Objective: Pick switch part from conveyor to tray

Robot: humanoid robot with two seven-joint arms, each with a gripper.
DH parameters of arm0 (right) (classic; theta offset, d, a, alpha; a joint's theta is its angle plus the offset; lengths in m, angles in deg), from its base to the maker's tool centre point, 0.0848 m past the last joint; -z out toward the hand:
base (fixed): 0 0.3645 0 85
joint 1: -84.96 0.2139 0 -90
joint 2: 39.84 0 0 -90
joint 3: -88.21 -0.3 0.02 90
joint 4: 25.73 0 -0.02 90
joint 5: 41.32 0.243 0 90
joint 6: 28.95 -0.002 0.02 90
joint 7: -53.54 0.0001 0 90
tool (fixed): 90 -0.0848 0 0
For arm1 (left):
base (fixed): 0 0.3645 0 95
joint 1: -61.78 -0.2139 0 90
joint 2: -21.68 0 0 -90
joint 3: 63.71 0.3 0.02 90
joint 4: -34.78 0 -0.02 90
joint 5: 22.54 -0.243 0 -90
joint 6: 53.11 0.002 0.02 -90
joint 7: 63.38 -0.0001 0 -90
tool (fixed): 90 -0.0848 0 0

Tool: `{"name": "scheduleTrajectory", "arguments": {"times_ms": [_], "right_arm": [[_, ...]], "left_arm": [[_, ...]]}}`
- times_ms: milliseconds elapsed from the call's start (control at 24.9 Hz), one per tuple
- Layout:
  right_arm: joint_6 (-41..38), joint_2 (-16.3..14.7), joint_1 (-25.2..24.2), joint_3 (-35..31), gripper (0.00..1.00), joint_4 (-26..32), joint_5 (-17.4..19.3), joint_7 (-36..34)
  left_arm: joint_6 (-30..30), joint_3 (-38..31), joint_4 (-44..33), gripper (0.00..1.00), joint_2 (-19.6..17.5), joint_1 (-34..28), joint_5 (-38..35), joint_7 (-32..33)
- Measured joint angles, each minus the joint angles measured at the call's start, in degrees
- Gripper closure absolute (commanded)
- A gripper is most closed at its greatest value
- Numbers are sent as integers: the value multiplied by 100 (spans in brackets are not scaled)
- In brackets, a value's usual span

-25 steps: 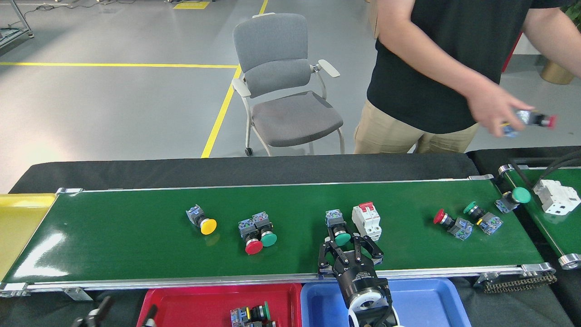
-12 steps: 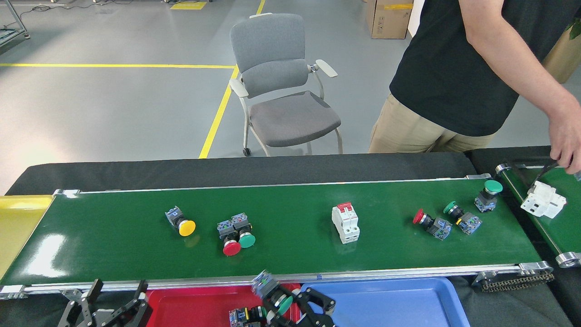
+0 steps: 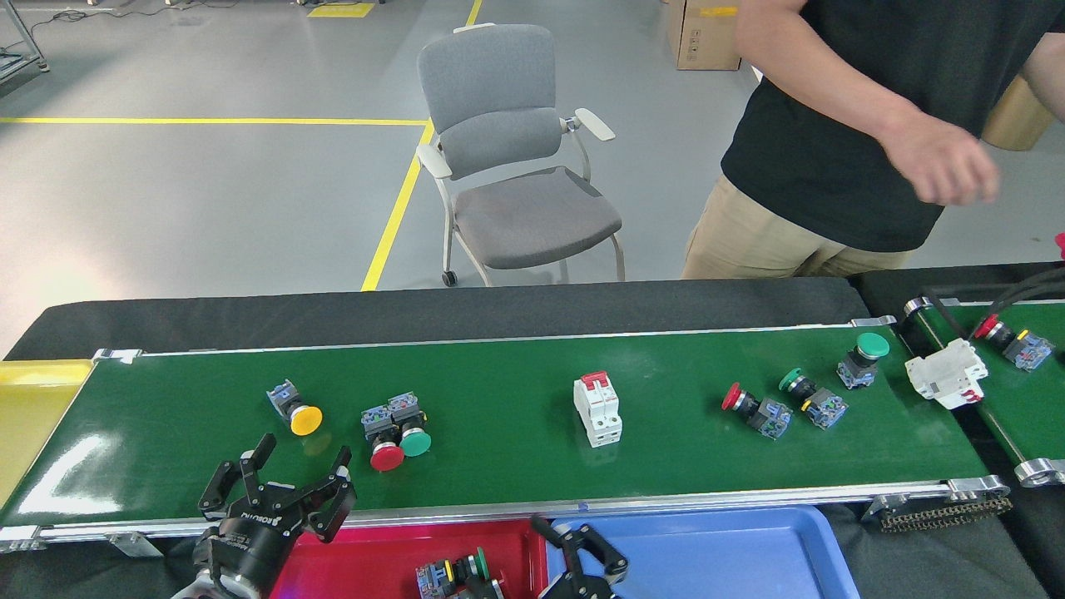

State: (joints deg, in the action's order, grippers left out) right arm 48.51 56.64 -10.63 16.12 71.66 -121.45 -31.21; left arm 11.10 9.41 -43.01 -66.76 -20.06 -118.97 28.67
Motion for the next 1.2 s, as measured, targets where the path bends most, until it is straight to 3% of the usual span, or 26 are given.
{"name": "scheduleTrajectory", "arguments": {"times_ms": [120,241,401,521,562,602,682,722,802,1043,1203], "right_arm": [[917,-101,-1,-193,0,3,0,-437],[1551,-399,-156,-240,0,14,1,-663],[1818,-491,-757,-242,0,179,1,-861],[1893,-491,-856,-243,0,270,1,-922],[1909,-491,-856,-243,0,277,0,-923],[1924,-488,-856,-243,0,277,0,-926],[2090,-489,-832,-243,0,261,-2,-958],[2215,-489,-742,-243,0,205,-3,-939],[2462,-489,-332,-245,0,-25,-2,-782],[2732,-487,904,-250,0,-1262,16,-342],[2751,-365,1330,-233,0,-1843,15,-297]], "left_arm": [[209,3,549,0,-312,359,0,4],[437,6,1128,0,-564,662,0,8],[754,11,1893,0,-734,1134,0,27],[985,11,2346,1,-823,1387,0,11],[1052,11,2462,5,-839,1443,0,2],[1089,11,2549,17,-854,1486,2,-7],[1119,12,2642,71,-866,1518,36,-31],[1135,17,2650,86,-866,1518,53,-41],[1055,16,2664,93,-884,1517,110,-60],[792,19,2609,98,-943,1396,465,-296],[409,20,1837,97,-916,940,633,-327]]}}
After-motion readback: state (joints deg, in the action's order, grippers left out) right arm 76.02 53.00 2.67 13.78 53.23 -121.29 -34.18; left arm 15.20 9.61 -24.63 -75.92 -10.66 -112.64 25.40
